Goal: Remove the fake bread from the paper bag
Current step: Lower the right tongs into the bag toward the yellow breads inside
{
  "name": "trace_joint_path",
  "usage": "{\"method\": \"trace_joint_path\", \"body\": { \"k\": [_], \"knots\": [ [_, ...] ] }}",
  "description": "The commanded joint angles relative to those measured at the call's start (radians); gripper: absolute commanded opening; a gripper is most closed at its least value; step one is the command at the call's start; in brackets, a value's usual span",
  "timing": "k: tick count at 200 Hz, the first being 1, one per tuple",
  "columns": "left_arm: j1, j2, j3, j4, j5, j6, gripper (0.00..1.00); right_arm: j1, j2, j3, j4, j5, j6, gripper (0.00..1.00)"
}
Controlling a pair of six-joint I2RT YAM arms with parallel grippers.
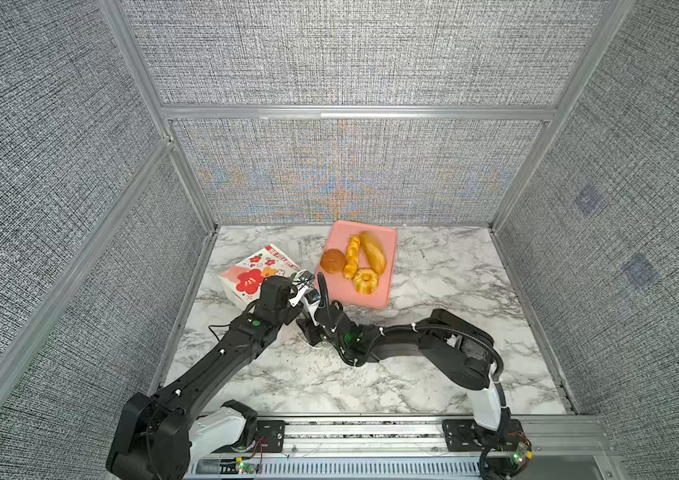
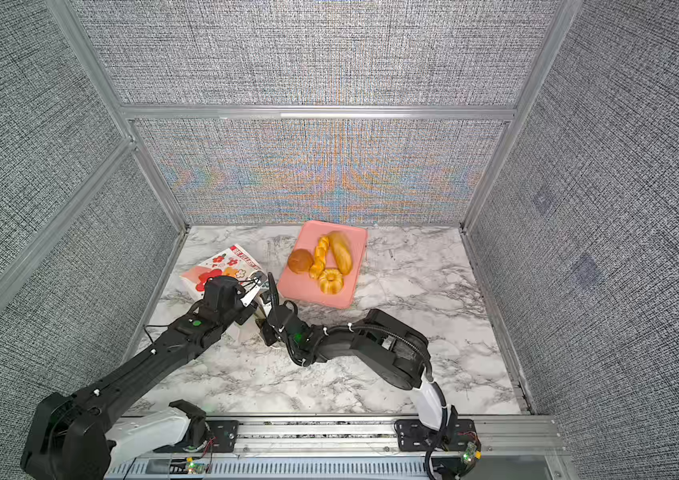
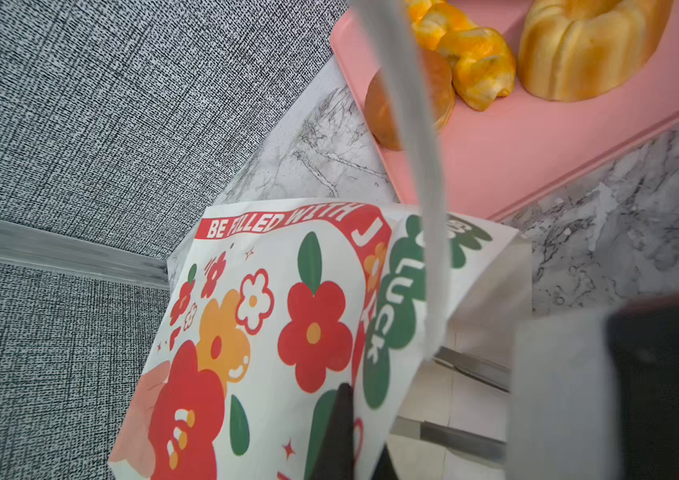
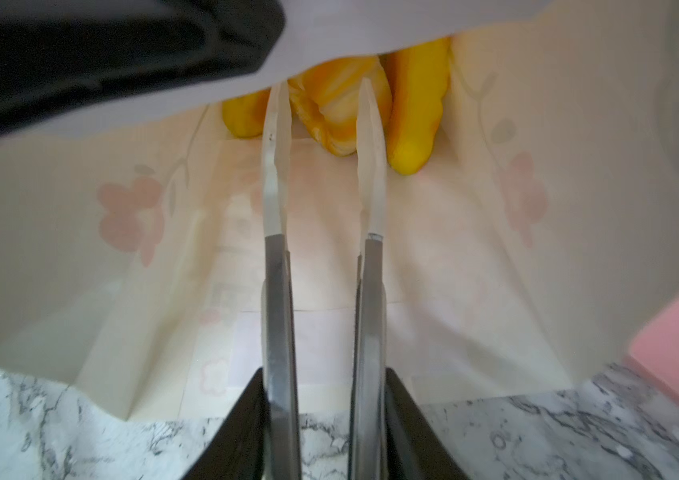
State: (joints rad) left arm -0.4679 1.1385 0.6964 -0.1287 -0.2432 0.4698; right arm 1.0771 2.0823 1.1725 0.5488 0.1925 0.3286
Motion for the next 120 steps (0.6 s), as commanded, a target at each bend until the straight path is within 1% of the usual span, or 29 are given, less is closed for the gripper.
{"method": "trace_joint_path", "body": {
  "k": [1, 33, 81, 120],
  "knots": [
    [0.002, -0.007, 0.006, 0.019, 0.012, -0.014, 0.00, 0.003, 0.023, 0.023, 0.066, 0.043, -0.004, 0.45],
    [0.002, -0.015, -0.006, 0.026, 0.016, -0.007, 0.00, 0.000, 0.057, 0.034, 0.087, 0.036, 0.016, 0.47],
    [0.002, -0.021, -0.019, 0.052, 0.010, -0.017, 0.00, -0.005, 0.083, -0.040, 0.219, -0.004, 0.081, 0.46],
    [0.003, -0.016, -0.003, 0.060, 0.017, -0.025, 0.00, -0.006, 0.103, -0.021, 0.238, -0.015, 0.095, 0.46]
  ]
}}
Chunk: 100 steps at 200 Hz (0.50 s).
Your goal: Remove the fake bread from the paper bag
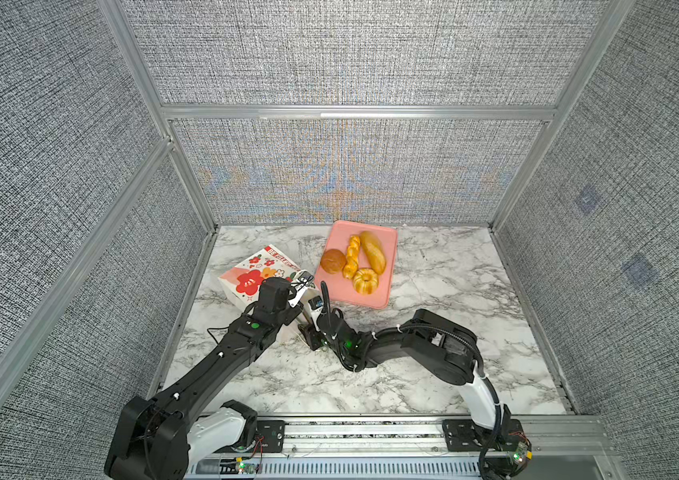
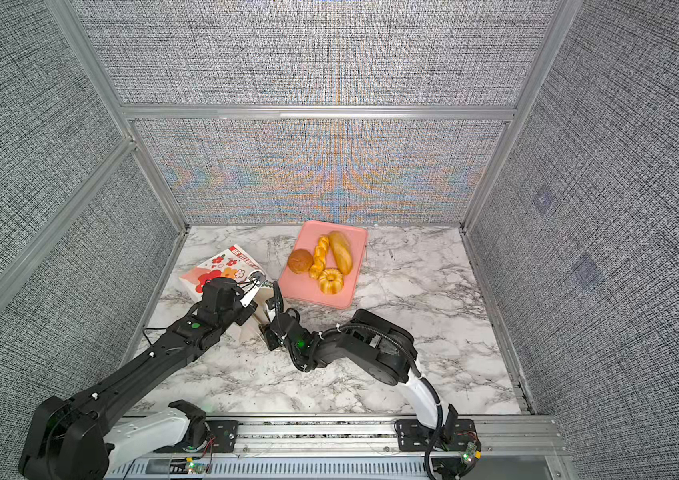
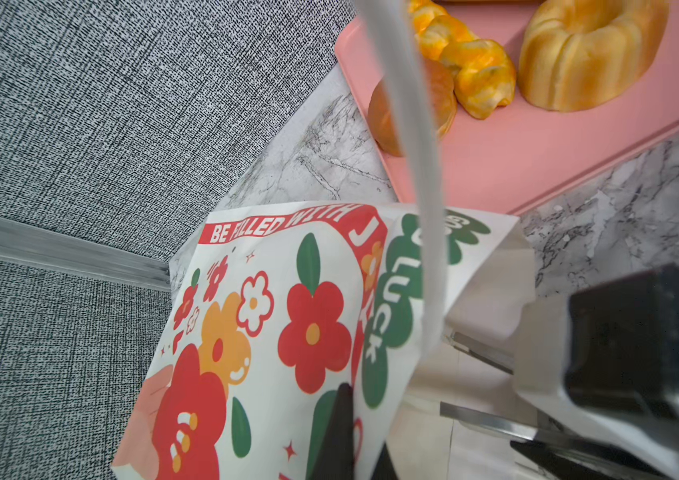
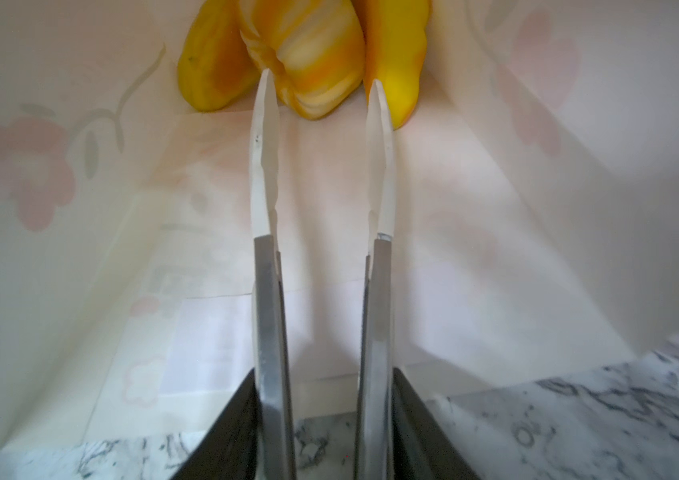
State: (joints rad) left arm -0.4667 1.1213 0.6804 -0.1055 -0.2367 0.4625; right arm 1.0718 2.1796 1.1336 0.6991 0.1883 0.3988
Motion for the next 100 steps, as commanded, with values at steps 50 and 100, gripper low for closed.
{"method": "trace_joint_path", "body": {
  "k": [50, 100],
  "knots": [
    [0.002, -0.003, 0.020, 0.033, 0.024, -0.025, 0.00, -0.008, 0.047, 0.105, 0.028, -0.006, 0.049, 0.47],
    [0.002, -0.020, 0.007, 0.027, 0.026, -0.022, 0.00, -0.035, 0.073, 0.170, -0.081, 0.046, 0.085, 0.47]
  ]
}}
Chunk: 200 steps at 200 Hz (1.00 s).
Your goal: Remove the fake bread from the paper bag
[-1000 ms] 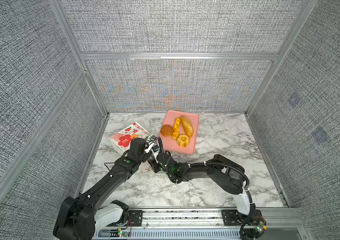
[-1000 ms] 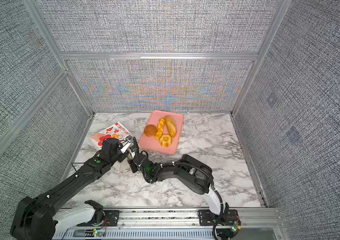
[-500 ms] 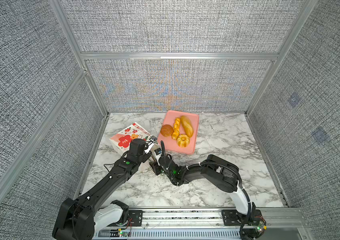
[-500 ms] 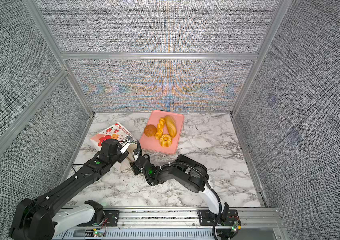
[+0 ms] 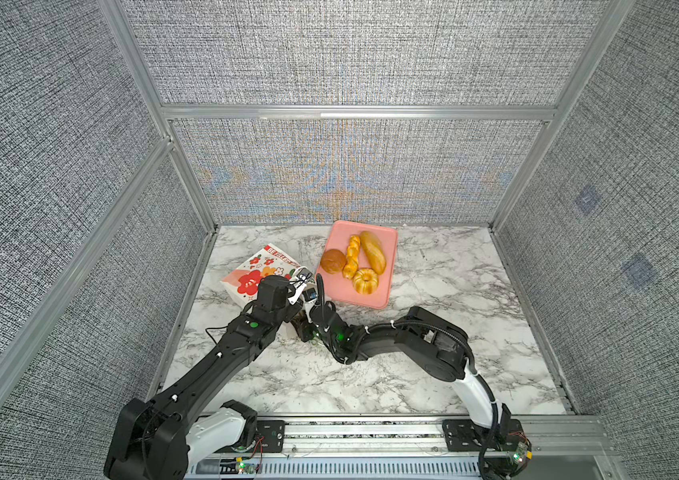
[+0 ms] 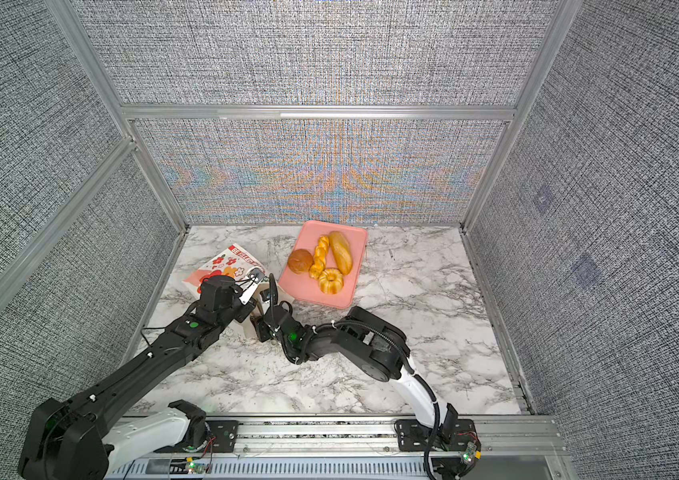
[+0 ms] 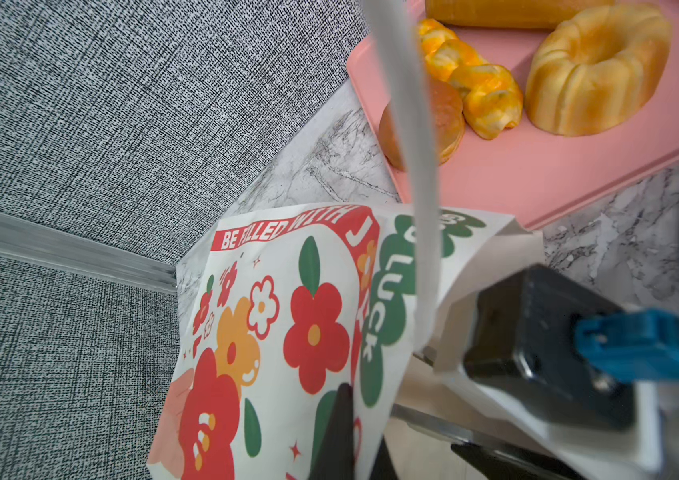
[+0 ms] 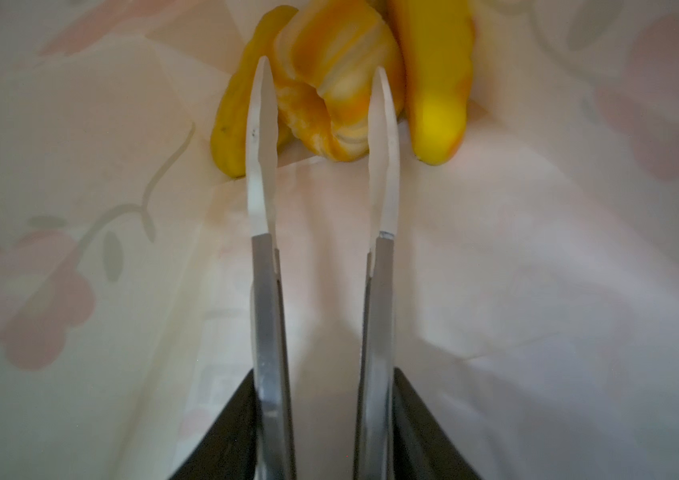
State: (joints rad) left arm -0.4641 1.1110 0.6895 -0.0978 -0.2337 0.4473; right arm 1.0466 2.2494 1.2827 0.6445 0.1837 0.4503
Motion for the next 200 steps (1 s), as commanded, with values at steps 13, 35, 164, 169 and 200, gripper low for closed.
{"method": "trace_joint_path", "body": {
  "k": [13, 35, 164, 169, 200],
  "knots": [
    [-0.002, -0.013, -0.006, 0.020, 0.020, -0.007, 0.00, -0.014, 0.003, 0.031, -0.053, 0.068, 0.032, 0.47],
    [-0.001, -0.018, -0.007, 0.018, 0.019, -0.006, 0.00, -0.021, 0.006, 0.048, -0.093, 0.083, 0.018, 0.47],
    [-0.002, -0.020, -0.045, 0.060, -0.005, -0.034, 0.00, -0.028, -0.145, -0.065, -0.119, -0.100, 0.046, 0.03],
    [-0.001, -0.019, -0.046, 0.062, -0.006, -0.037, 0.00, -0.028, -0.152, -0.073, -0.121, -0.104, 0.052, 0.00],
    [-0.001, -0.014, -0.044, 0.060, -0.010, -0.039, 0.00, -0.028, -0.192, -0.104, -0.149, -0.129, 0.090, 0.00]
  ]
}}
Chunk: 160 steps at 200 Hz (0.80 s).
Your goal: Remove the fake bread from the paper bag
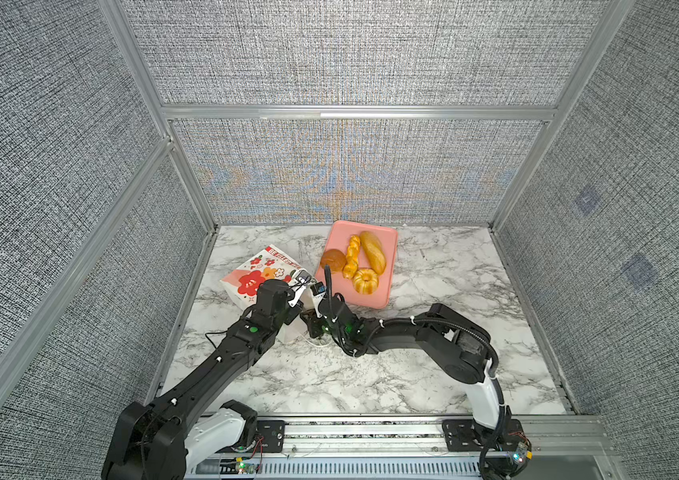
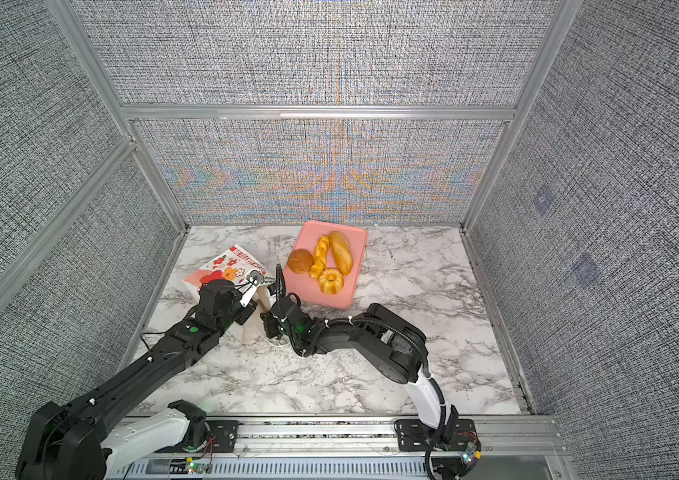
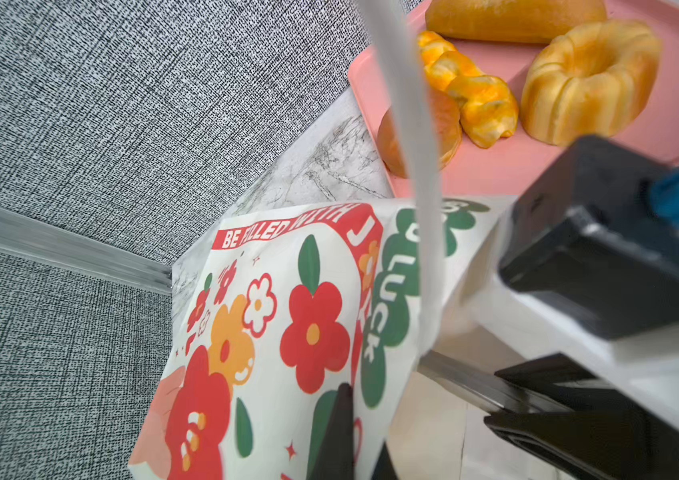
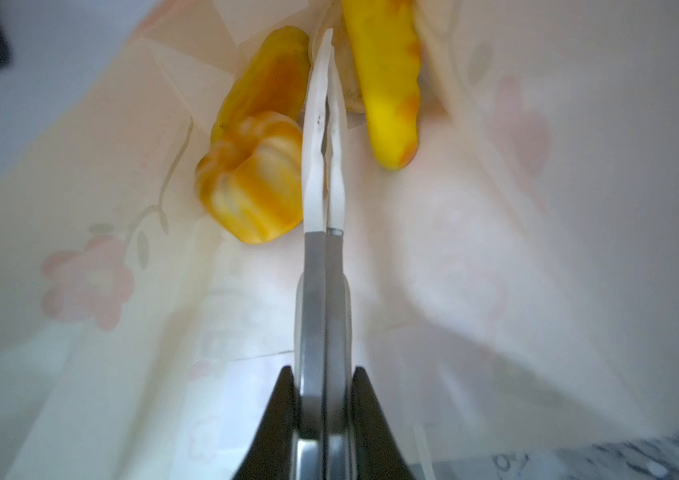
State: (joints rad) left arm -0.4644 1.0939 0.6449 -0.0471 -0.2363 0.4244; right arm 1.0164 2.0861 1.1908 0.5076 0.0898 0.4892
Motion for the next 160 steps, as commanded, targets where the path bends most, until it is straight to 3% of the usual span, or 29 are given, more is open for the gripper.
{"method": "trace_joint_path", "body": {
  "k": [1, 37, 55, 112, 160],
  "knots": [
    [-0.001, 0.004, 0.002, 0.009, -0.008, -0.016, 0.00, 0.002, -0.030, -0.013, -0.016, -0.036, 0.052, 0.00],
    [0.000, -0.008, 0.002, 0.003, -0.014, -0.009, 0.00, -0.006, -0.081, -0.011, -0.142, -0.118, 0.041, 0.00],
    [-0.001, -0.020, -0.007, 0.005, -0.012, -0.006, 0.00, -0.013, -0.117, -0.019, -0.199, -0.146, 0.035, 0.12],
    [-0.001, -0.032, -0.032, 0.012, -0.005, -0.021, 0.00, -0.028, -0.179, -0.002, -0.335, -0.202, 0.123, 0.32],
    [0.000, -0.038, -0.044, 0.026, 0.018, -0.025, 0.00, -0.036, -0.171, 0.061, -0.418, -0.278, 0.172, 0.34]
  ]
}}
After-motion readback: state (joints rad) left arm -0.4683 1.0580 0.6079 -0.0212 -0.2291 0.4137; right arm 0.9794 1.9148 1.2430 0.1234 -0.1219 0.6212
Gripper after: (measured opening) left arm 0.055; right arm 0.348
